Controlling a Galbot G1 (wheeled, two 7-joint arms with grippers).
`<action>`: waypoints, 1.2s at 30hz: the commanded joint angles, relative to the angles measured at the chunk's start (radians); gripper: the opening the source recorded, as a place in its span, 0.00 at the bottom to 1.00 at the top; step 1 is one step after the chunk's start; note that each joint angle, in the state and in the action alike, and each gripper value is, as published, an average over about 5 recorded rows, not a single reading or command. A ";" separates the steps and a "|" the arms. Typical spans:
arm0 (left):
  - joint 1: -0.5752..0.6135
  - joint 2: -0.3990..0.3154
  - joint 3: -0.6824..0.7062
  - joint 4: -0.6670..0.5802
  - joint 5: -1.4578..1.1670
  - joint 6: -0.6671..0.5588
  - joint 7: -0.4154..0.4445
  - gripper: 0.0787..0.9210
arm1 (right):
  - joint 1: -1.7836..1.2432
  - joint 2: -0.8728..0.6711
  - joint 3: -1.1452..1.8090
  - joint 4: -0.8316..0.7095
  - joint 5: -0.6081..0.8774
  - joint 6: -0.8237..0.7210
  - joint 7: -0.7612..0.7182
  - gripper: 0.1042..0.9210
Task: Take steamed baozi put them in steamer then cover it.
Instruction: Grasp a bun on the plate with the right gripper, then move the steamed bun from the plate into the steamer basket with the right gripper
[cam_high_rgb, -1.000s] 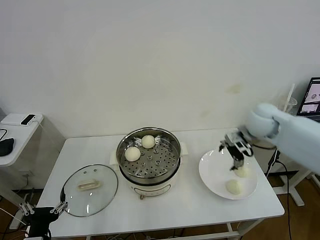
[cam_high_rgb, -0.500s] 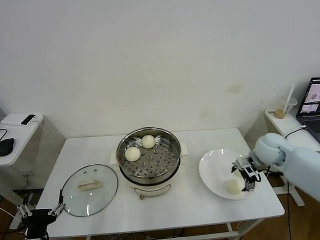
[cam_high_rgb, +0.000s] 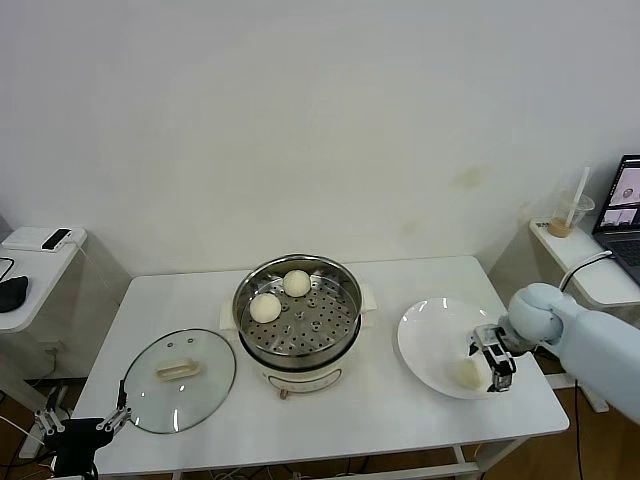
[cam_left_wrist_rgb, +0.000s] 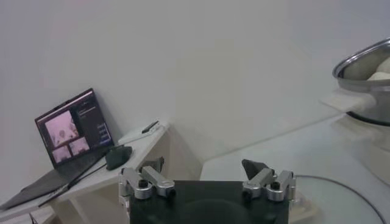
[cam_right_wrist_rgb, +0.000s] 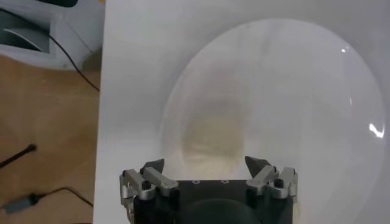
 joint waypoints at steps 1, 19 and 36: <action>0.000 0.001 0.000 0.002 0.000 0.000 0.001 0.88 | -0.026 0.054 0.018 -0.058 -0.013 -0.006 0.005 0.88; -0.003 -0.001 0.003 -0.004 0.000 0.001 0.000 0.88 | 0.019 0.040 0.011 -0.047 0.020 -0.033 -0.016 0.59; -0.004 0.005 0.005 -0.014 -0.003 0.002 0.000 0.88 | 0.488 0.067 -0.104 0.049 0.224 -0.067 -0.072 0.60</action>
